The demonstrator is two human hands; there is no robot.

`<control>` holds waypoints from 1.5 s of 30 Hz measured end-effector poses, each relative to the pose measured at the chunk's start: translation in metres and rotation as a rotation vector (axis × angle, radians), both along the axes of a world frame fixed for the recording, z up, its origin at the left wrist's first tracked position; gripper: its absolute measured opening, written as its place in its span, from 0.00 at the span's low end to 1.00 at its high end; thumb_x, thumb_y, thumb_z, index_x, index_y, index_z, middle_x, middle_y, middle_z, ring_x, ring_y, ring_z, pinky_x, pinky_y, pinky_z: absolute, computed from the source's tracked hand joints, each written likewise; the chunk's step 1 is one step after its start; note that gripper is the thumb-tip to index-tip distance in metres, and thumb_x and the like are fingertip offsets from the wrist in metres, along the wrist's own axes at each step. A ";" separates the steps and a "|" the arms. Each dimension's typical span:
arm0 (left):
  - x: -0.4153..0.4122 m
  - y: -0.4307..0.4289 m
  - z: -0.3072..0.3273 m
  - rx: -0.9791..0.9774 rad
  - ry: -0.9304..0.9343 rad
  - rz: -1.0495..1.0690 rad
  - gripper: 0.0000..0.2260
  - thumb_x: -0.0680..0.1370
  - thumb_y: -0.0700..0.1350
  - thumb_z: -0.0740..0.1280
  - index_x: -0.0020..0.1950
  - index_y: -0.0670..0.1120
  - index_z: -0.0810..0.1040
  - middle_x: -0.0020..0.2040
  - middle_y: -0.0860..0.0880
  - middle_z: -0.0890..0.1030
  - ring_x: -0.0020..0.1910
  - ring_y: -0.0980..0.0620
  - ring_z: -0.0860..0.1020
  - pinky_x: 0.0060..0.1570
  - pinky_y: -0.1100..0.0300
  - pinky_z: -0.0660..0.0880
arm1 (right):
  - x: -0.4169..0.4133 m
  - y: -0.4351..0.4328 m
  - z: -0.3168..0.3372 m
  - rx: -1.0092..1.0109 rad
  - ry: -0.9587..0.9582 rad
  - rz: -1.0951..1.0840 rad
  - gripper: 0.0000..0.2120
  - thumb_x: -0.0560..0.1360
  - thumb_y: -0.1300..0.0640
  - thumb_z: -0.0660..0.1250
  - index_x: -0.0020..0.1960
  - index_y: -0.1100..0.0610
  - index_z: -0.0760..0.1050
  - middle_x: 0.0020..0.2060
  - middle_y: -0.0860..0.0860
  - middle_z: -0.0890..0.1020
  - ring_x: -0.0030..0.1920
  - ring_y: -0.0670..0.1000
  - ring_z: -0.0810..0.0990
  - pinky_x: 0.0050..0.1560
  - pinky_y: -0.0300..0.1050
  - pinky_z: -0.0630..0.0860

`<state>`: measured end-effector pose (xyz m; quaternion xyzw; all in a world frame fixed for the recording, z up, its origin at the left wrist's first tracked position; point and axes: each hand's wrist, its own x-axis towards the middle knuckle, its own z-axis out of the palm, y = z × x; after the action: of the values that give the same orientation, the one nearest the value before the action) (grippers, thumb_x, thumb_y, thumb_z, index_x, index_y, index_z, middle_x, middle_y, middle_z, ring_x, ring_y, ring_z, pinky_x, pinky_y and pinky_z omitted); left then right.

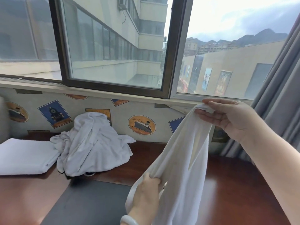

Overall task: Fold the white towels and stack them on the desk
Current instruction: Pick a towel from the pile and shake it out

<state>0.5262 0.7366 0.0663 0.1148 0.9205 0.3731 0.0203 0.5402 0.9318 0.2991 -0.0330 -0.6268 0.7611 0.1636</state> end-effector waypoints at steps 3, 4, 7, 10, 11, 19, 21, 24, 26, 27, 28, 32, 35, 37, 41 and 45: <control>0.007 0.003 -0.010 0.143 -0.063 0.157 0.04 0.79 0.40 0.58 0.51 0.46 0.72 0.45 0.57 0.73 0.39 0.54 0.73 0.42 0.59 0.74 | 0.000 0.009 -0.003 0.006 -0.012 -0.001 0.07 0.78 0.68 0.62 0.49 0.67 0.79 0.39 0.62 0.85 0.43 0.60 0.86 0.45 0.49 0.84; 0.011 0.004 -0.011 0.198 -0.093 0.184 0.05 0.79 0.41 0.59 0.52 0.44 0.72 0.41 0.57 0.72 0.36 0.57 0.72 0.41 0.59 0.72 | 0.000 0.011 -0.005 0.004 -0.013 0.004 0.07 0.78 0.69 0.63 0.49 0.67 0.79 0.39 0.62 0.85 0.43 0.59 0.86 0.44 0.48 0.84; 0.021 0.010 -0.001 0.274 -0.135 0.089 0.05 0.78 0.43 0.61 0.54 0.46 0.71 0.43 0.53 0.74 0.36 0.55 0.72 0.36 0.62 0.66 | -0.001 0.012 -0.007 -0.012 -0.008 0.030 0.06 0.78 0.69 0.63 0.49 0.67 0.79 0.39 0.62 0.85 0.42 0.59 0.86 0.44 0.47 0.84; 0.026 0.018 0.001 0.259 -0.085 0.027 0.04 0.79 0.49 0.63 0.53 0.54 0.71 0.51 0.50 0.78 0.43 0.56 0.76 0.38 0.64 0.66 | -0.003 0.013 -0.007 -0.025 -0.001 0.042 0.06 0.78 0.69 0.63 0.50 0.68 0.79 0.40 0.62 0.85 0.43 0.60 0.86 0.45 0.48 0.84; 0.025 0.020 -0.003 0.259 -0.052 0.031 0.07 0.78 0.52 0.64 0.54 0.55 0.69 0.52 0.50 0.79 0.44 0.57 0.77 0.40 0.64 0.69 | -0.004 0.013 -0.007 -0.028 0.001 0.044 0.06 0.78 0.69 0.63 0.50 0.67 0.79 0.40 0.62 0.85 0.43 0.60 0.86 0.45 0.48 0.84; 0.017 0.014 -0.012 0.183 0.100 -0.020 0.15 0.75 0.51 0.67 0.60 0.61 0.69 0.51 0.56 0.81 0.50 0.55 0.79 0.52 0.55 0.72 | -0.009 0.012 -0.006 -0.039 -0.004 0.043 0.06 0.78 0.69 0.63 0.49 0.67 0.79 0.40 0.63 0.85 0.45 0.61 0.86 0.45 0.48 0.84; 0.012 0.017 -0.012 0.234 0.113 -0.063 0.16 0.77 0.45 0.66 0.62 0.57 0.72 0.55 0.59 0.78 0.48 0.64 0.78 0.48 0.66 0.70 | -0.011 0.010 -0.007 -0.038 -0.003 0.045 0.06 0.78 0.69 0.63 0.49 0.67 0.79 0.39 0.62 0.85 0.45 0.61 0.86 0.45 0.48 0.84; 0.006 0.025 -0.014 0.240 0.054 -0.133 0.10 0.78 0.39 0.64 0.47 0.54 0.78 0.66 0.60 0.60 0.47 0.71 0.72 0.45 0.79 0.65 | -0.013 0.009 -0.008 -0.039 -0.001 0.045 0.06 0.78 0.69 0.63 0.49 0.67 0.79 0.40 0.63 0.85 0.45 0.61 0.86 0.46 0.49 0.84; 0.003 0.027 -0.022 0.246 0.084 -0.180 0.13 0.75 0.39 0.68 0.38 0.58 0.74 0.67 0.63 0.56 0.57 0.72 0.69 0.48 0.78 0.65 | -0.014 0.011 -0.008 -0.042 -0.005 0.033 0.06 0.78 0.69 0.63 0.49 0.67 0.79 0.40 0.63 0.85 0.45 0.61 0.86 0.45 0.49 0.84; 0.001 0.028 -0.025 0.250 0.088 -0.172 0.14 0.73 0.41 0.71 0.36 0.59 0.73 0.66 0.64 0.56 0.59 0.73 0.67 0.50 0.77 0.66 | -0.014 0.012 -0.007 -0.046 -0.009 0.025 0.06 0.78 0.69 0.63 0.49 0.67 0.79 0.40 0.63 0.85 0.45 0.61 0.86 0.45 0.49 0.84; -0.001 0.030 -0.027 0.275 0.089 -0.143 0.15 0.72 0.43 0.73 0.33 0.58 0.72 0.65 0.63 0.58 0.58 0.74 0.68 0.51 0.76 0.67 | -0.015 0.013 -0.007 -0.050 -0.011 0.016 0.06 0.78 0.69 0.64 0.49 0.68 0.79 0.40 0.63 0.85 0.44 0.61 0.86 0.44 0.48 0.84; -0.008 0.030 -0.023 0.329 0.141 -0.023 0.20 0.72 0.39 0.75 0.30 0.58 0.69 0.54 0.51 0.70 0.42 0.59 0.76 0.44 0.76 0.67 | -0.024 0.024 -0.004 -0.056 -0.002 -0.015 0.05 0.78 0.69 0.64 0.49 0.68 0.79 0.39 0.62 0.85 0.43 0.61 0.86 0.43 0.49 0.84; -0.032 0.008 0.014 0.330 0.224 0.095 0.17 0.74 0.36 0.73 0.33 0.54 0.72 0.50 0.49 0.71 0.41 0.57 0.76 0.46 0.72 0.71 | -0.034 0.055 0.000 -0.064 -0.017 -0.102 0.05 0.77 0.69 0.65 0.50 0.68 0.79 0.41 0.64 0.84 0.41 0.60 0.86 0.40 0.47 0.84; -0.061 -0.012 0.062 0.306 0.307 0.117 0.12 0.75 0.38 0.72 0.37 0.51 0.75 0.49 0.51 0.72 0.41 0.56 0.76 0.48 0.65 0.73 | -0.038 0.083 0.004 -0.071 -0.032 -0.186 0.06 0.77 0.70 0.65 0.52 0.70 0.79 0.43 0.65 0.82 0.37 0.60 0.86 0.37 0.46 0.84; -0.122 -0.031 0.204 0.184 0.557 0.058 0.04 0.76 0.37 0.71 0.41 0.42 0.83 0.39 0.48 0.82 0.41 0.49 0.79 0.36 0.64 0.66 | -0.039 0.121 0.023 -0.091 0.024 -0.245 0.06 0.76 0.72 0.64 0.52 0.70 0.78 0.48 0.62 0.81 0.42 0.60 0.82 0.37 0.46 0.84; -0.139 -0.020 0.305 0.243 0.790 0.032 0.03 0.75 0.34 0.69 0.43 0.42 0.79 0.38 0.48 0.81 0.40 0.48 0.76 0.37 0.65 0.66 | -0.038 0.131 0.050 -0.165 0.179 -0.238 0.06 0.77 0.70 0.64 0.50 0.66 0.79 0.47 0.60 0.81 0.45 0.58 0.81 0.40 0.43 0.83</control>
<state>0.3877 0.7170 0.3713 0.2367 0.8083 0.4065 -0.3542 0.5026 1.0631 0.3488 -0.0524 -0.5369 0.7850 0.3046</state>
